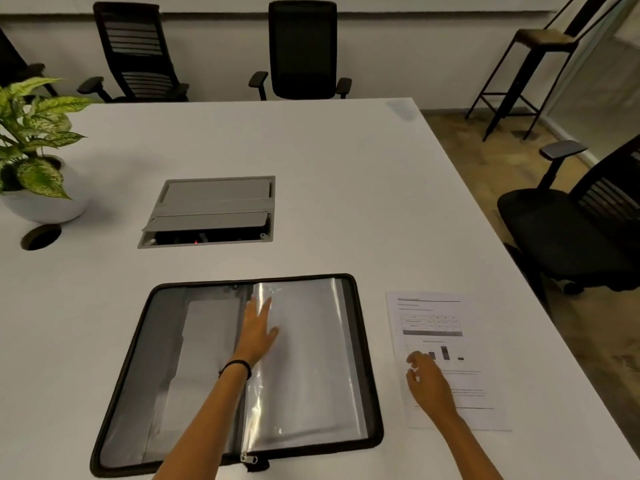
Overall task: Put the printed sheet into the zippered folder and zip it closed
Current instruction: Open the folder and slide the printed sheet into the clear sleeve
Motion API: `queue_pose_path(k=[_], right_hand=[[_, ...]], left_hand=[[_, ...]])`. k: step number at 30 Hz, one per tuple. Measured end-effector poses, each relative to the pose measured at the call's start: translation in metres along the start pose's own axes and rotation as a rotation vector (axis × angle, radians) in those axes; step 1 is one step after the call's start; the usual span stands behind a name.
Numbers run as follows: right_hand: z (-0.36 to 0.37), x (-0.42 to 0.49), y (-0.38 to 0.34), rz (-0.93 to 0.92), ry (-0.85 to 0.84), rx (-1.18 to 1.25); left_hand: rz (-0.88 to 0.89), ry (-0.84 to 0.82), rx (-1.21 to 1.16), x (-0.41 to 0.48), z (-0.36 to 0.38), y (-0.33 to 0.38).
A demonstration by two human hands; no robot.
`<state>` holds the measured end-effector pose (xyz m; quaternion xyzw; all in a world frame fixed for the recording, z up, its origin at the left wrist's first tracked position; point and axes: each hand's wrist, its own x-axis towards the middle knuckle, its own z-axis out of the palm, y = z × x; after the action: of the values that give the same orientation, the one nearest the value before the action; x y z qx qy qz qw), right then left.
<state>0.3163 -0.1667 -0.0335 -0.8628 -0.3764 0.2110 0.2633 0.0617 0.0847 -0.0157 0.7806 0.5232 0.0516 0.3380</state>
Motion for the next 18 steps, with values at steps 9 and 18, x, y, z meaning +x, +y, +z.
queue_pose_path(k=[9, 18], right_hand=[[-0.040, 0.008, 0.082, 0.176, 0.064, -0.100], [-0.049, 0.007, 0.106, 0.167, -0.029, -0.133]], left_hand=[[0.014, -0.331, -0.478, -0.011, 0.071, 0.119], [-0.218, -0.497, -0.667, -0.030, 0.140, 0.166]])
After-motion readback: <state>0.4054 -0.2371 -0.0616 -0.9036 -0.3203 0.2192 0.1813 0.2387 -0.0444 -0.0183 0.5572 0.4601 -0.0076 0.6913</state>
